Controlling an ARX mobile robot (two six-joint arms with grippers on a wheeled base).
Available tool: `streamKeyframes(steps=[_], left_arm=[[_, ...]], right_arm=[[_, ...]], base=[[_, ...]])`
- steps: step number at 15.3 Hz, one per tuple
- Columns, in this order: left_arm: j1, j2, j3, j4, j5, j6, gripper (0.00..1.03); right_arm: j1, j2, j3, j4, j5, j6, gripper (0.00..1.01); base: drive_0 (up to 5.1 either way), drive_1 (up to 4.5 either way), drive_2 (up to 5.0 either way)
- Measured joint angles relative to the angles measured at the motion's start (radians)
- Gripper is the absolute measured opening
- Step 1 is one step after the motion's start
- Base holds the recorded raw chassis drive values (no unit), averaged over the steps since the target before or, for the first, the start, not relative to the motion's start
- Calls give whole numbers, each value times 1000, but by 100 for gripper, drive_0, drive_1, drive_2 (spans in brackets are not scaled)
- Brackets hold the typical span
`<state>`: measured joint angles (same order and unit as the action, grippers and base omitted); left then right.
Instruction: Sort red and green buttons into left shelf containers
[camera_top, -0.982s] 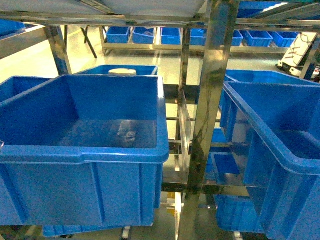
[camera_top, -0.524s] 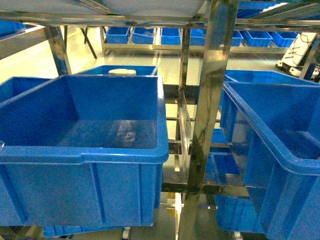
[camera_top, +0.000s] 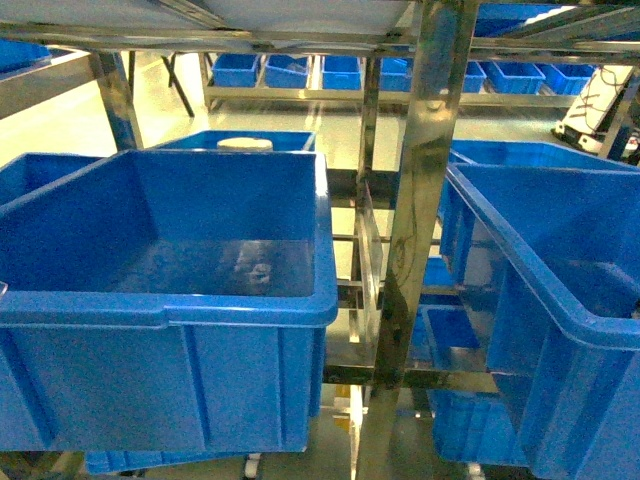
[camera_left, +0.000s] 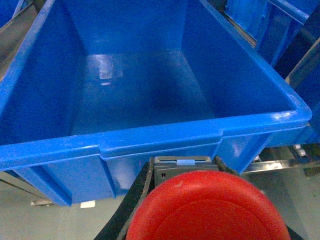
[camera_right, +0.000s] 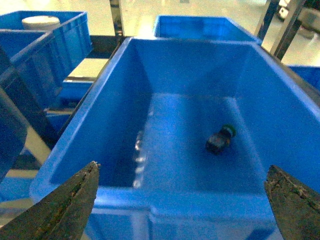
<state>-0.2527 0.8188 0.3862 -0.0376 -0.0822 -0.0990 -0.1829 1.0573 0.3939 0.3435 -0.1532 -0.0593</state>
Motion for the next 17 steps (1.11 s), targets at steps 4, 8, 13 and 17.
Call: streamKeyframes(steps=[4, 8, 13, 17], left_arm=[[0, 0, 0, 0, 0, 0, 26], [0, -1, 0, 0, 0, 0, 26], [0, -1, 0, 0, 0, 0, 26], [0, -1, 0, 0, 0, 0, 26]], right_arm=[[-16, -499, -189, -339, -96, 14, 98], [-21, -649, -195, -448, -104, 0, 98], [-21, -647, -195, -448, -104, -2, 98], [-21, -647, -195, -448, -104, -2, 98]], base=[[0, 0, 0], [0, 0, 0], [0, 0, 0], [0, 0, 0]])
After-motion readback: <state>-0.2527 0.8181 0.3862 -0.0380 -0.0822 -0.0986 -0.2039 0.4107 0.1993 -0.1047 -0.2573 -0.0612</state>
